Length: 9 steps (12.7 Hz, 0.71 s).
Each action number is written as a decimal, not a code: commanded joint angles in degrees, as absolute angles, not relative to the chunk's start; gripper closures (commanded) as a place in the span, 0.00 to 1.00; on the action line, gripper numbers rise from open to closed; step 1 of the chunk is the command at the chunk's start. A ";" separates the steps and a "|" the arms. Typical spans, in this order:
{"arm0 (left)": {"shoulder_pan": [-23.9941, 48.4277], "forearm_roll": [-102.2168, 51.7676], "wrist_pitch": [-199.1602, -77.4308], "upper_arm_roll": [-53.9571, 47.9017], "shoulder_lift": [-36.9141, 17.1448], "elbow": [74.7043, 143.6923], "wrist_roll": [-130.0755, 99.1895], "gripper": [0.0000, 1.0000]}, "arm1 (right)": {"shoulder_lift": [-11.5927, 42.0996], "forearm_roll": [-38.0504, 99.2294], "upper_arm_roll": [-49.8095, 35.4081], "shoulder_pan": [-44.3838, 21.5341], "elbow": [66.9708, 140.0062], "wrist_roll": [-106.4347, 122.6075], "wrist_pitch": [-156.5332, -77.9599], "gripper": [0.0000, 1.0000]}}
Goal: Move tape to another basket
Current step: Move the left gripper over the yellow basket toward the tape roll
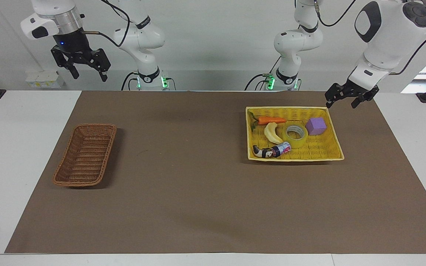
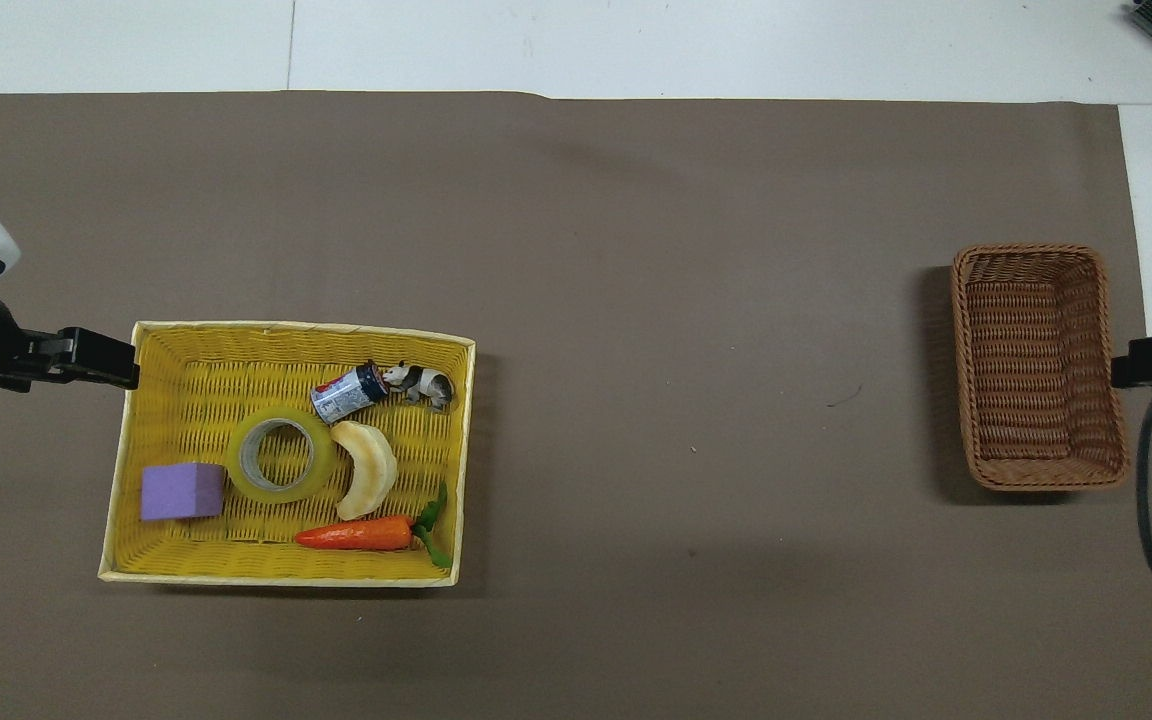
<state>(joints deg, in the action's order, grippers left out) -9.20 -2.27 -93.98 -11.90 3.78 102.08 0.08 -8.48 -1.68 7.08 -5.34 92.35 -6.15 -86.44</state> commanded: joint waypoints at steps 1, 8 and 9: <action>-8.53 -2.55 -96.41 -11.42 6.15 106.17 1.14 0.00 | -9.67 -0.97 6.86 -4.66 93.52 -4.48 -85.87 0.00; -7.12 -5.34 -103.62 -11.51 5.54 110.91 7.19 0.00 | -9.40 -0.97 6.33 -5.01 93.08 -5.28 -86.31 0.00; -7.12 -8.06 -104.49 -11.51 5.54 112.05 8.43 0.00 | -9.40 -0.88 6.33 -5.01 93.08 -5.01 -86.31 0.00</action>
<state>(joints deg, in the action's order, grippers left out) -7.85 -5.01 -101.97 -12.20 3.95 108.80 5.80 -8.50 -1.54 6.59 -5.49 92.35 -6.15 -86.27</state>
